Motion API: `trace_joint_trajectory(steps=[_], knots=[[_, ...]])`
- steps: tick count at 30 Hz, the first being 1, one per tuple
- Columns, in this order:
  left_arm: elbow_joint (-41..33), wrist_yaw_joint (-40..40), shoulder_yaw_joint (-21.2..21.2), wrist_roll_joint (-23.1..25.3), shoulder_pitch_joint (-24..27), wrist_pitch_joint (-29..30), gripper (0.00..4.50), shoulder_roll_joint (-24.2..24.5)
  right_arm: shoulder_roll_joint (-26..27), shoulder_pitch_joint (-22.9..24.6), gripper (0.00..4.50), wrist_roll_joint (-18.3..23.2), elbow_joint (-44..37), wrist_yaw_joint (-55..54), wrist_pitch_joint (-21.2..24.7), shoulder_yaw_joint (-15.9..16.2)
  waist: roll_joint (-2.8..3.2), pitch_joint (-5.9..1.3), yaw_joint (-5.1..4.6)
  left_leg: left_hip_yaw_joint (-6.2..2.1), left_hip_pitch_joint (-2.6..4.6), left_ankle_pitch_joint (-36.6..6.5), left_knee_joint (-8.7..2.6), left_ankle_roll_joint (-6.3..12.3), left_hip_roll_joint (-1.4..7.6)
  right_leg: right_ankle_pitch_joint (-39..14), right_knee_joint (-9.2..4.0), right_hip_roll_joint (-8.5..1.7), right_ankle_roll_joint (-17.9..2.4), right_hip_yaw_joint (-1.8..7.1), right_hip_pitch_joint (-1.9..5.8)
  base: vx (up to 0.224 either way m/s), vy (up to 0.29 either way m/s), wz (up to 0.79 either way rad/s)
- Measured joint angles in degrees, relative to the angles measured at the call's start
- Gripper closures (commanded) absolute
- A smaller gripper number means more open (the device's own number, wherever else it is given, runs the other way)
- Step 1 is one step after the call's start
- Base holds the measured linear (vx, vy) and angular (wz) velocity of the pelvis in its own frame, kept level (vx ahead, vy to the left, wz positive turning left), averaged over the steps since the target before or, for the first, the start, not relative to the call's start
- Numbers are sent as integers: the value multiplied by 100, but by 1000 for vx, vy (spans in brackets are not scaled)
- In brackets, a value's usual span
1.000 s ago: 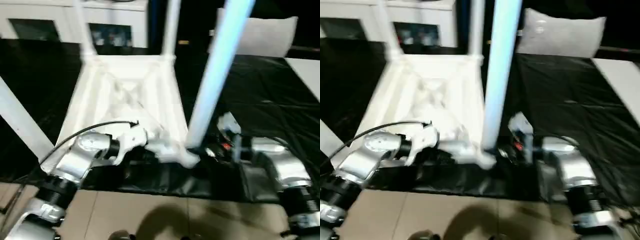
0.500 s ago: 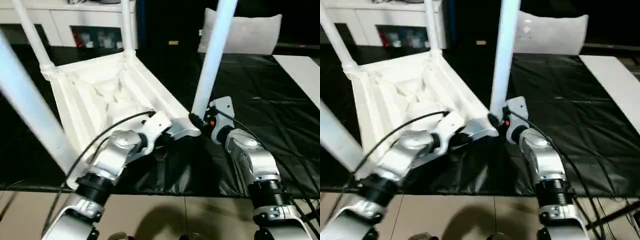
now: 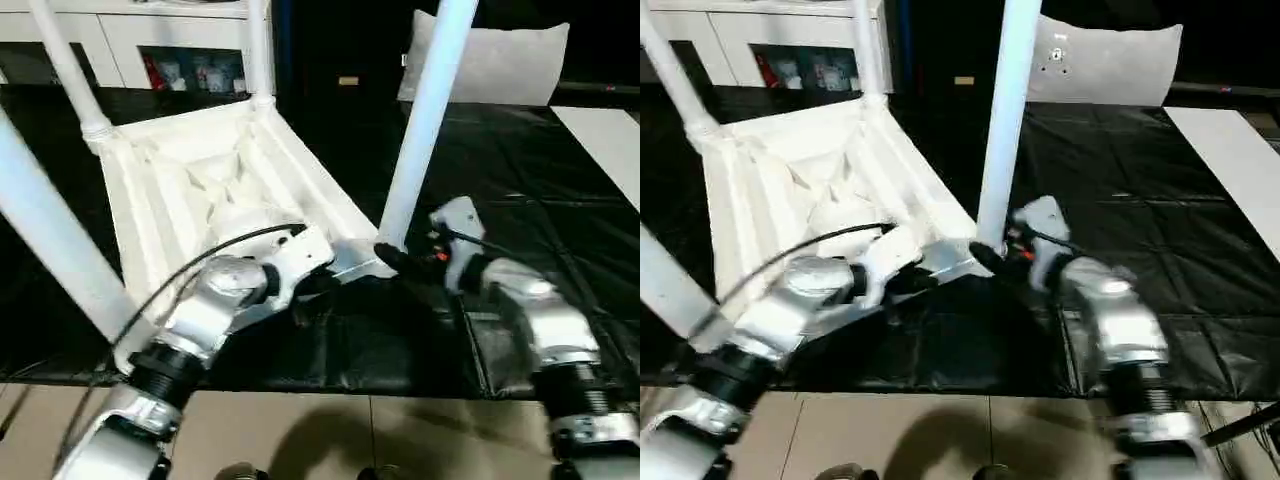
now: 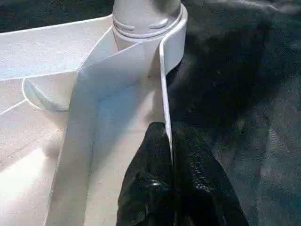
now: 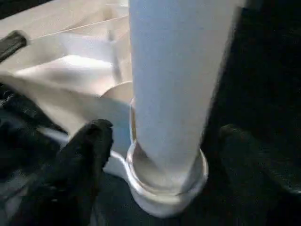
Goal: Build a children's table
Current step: Rotate leg to tighten
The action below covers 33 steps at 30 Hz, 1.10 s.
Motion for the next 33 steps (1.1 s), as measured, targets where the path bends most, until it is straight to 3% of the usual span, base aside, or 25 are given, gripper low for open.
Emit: trace_joint_trajectory(steps=[3,8,15,29,33], knots=[[35,-366,1,-87,38,-298,450,244,-334,14,54,18,-1,673,-301,207,-6,3,4,0,-3,0,1,0,1,0,-1,0,-1,-2,0,0,0,0],[23,-1038,-55,-258,103,-657,450,616,-553,0,54,178,121,1452,-407,256,-12,5,58,-1,-7,2,2,4,2,0,-2,-1,-1,-5,-1,0,0,0],[-37,-1926,-194,-432,163,-1119,450,1054,-697,-123,126,314,471,2385,-517,492,-15,4,210,0,-15,6,7,12,5,-1,-2,-1,-3,-10,-1,0,0,0],[-55,-2183,-318,-481,163,-1268,450,1067,-641,-135,243,519,536,3039,-450,681,-29,-5,299,0,-24,6,30,12,12,2,9,-2,-7,-16,-3,0,0,0],[-55,-2184,-321,-477,164,-1268,450,1068,-628,-138,249,537,567,3064,-418,675,-38,-8,300,0,-25,6,33,13,13,2,10,-2,-7,-19,-3,0,0,0]])
